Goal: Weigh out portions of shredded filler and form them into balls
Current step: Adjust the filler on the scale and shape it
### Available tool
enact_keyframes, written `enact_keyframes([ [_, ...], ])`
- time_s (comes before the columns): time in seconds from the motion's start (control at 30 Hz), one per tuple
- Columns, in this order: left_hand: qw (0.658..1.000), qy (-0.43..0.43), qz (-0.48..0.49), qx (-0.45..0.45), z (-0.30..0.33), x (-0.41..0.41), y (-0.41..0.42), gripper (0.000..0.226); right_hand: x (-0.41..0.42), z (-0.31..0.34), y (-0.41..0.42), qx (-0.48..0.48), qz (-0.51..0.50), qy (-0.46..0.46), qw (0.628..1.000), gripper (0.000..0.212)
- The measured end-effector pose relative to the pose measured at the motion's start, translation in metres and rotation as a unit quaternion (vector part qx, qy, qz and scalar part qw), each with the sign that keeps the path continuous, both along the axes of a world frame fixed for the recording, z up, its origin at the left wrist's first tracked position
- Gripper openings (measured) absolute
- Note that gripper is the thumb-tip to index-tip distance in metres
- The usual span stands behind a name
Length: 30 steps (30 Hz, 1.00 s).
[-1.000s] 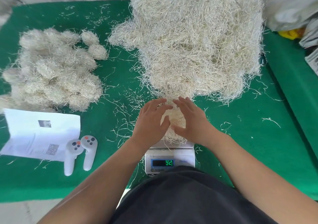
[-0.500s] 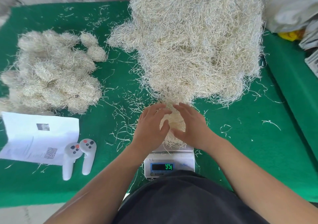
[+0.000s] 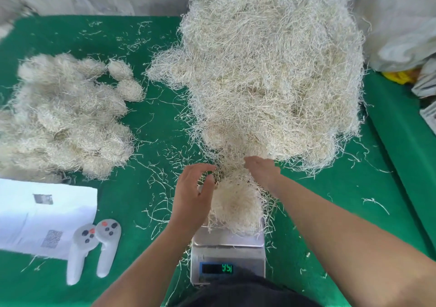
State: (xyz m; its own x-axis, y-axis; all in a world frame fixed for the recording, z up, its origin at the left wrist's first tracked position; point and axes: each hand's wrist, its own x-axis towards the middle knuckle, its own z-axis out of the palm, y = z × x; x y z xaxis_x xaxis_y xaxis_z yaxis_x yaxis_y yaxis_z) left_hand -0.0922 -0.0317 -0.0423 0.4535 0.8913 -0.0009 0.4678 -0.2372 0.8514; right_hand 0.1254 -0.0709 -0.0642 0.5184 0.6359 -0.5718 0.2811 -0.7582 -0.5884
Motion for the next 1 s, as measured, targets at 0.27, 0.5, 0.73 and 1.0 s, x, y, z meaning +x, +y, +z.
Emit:
enact_keyframes([
  [0.27, 0.997, 0.007, -0.006, -0.076, 0.001, 0.014, 0.029, 0.025, 0.001, 0.011, 0.019, 0.033, 0.038, 0.032, 0.998, 0.054],
  [0.5, 0.990, 0.110, -0.088, -0.016, 0.011, 0.060, 0.057, 0.045, 0.015, 0.067, -0.012, 0.055, 0.184, -0.104, 0.976, 0.057],
  [0.73, 0.966, 0.174, -0.126, 0.142, 0.026, 0.102, 0.070, 0.040, 0.019, 0.104, -0.015, 0.193, 0.168, -0.053, 0.965, 0.065],
  [1.0, 0.991, -0.068, -0.111, -0.005, 0.056, 0.090, 0.075, 0.034, 0.026, 0.096, -0.005, 0.264, 0.077, -0.006, 0.961, 0.058],
])
